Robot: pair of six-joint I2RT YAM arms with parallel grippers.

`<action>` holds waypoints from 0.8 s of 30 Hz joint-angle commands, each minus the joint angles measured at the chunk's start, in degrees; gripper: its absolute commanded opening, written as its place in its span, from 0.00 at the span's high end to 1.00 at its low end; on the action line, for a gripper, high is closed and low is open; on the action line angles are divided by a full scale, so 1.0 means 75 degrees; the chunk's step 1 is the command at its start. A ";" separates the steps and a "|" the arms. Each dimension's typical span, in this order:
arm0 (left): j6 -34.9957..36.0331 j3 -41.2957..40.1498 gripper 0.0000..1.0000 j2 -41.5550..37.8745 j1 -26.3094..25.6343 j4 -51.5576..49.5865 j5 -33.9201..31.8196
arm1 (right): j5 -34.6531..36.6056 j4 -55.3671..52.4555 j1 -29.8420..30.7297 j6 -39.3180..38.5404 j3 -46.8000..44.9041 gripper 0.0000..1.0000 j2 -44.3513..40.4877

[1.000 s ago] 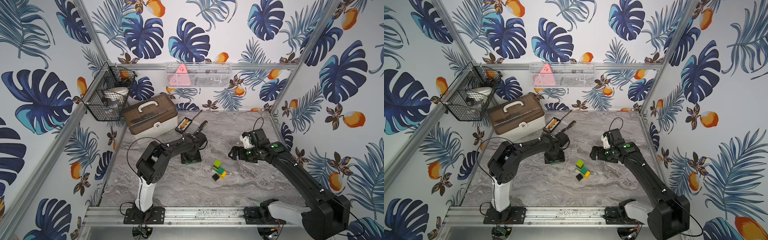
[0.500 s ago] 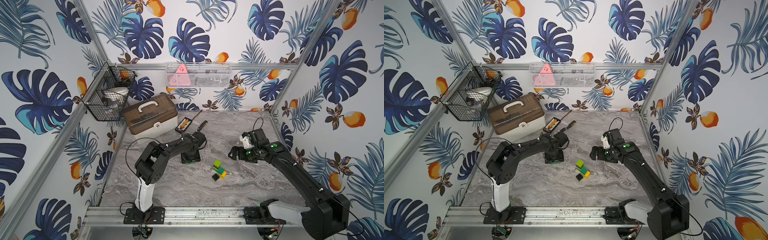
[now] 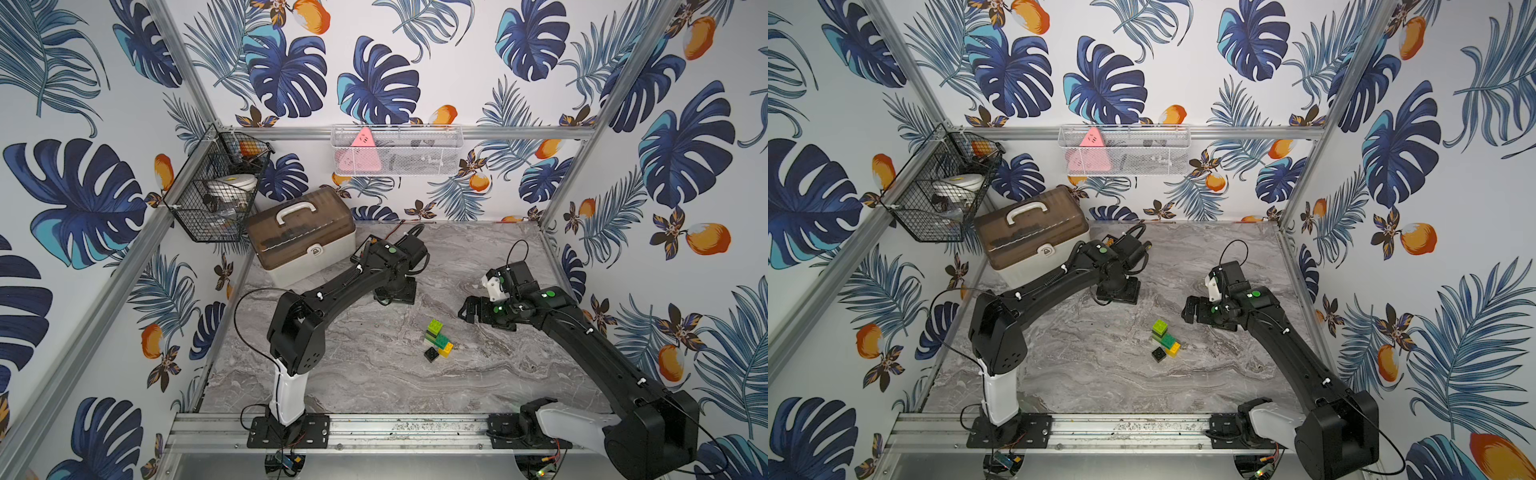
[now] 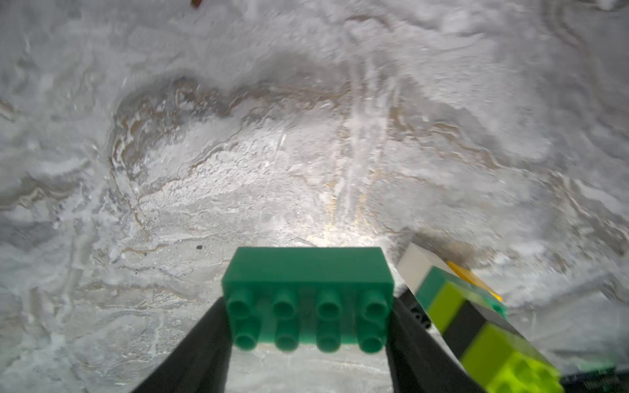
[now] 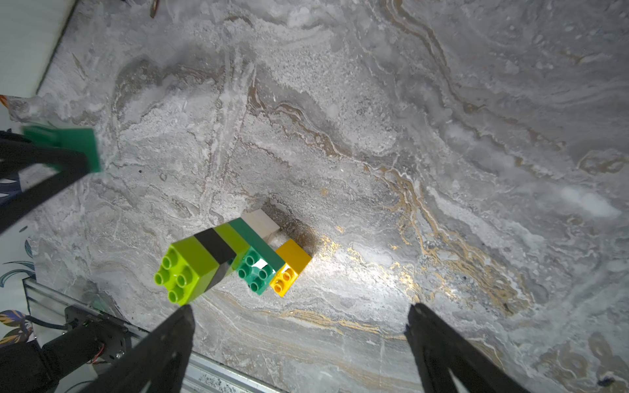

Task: Assemble a giraffe with lego
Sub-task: Pick up the lego brick from the center of the board, then assemble the lego brick with the lego brick.

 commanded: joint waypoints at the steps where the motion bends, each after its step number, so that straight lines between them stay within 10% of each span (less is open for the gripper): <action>1: 0.1206 0.1078 0.47 0.0198 -0.0224 -0.1504 0.0233 | -0.0199 -0.0026 -0.0053 0.0389 -0.0176 0.00 0.0053; 24: 0.2074 0.2711 0.54 0.1232 -0.1802 -0.1902 0.0625 | -0.0540 -0.0280 -0.0757 0.0886 -0.0760 0.00 0.0015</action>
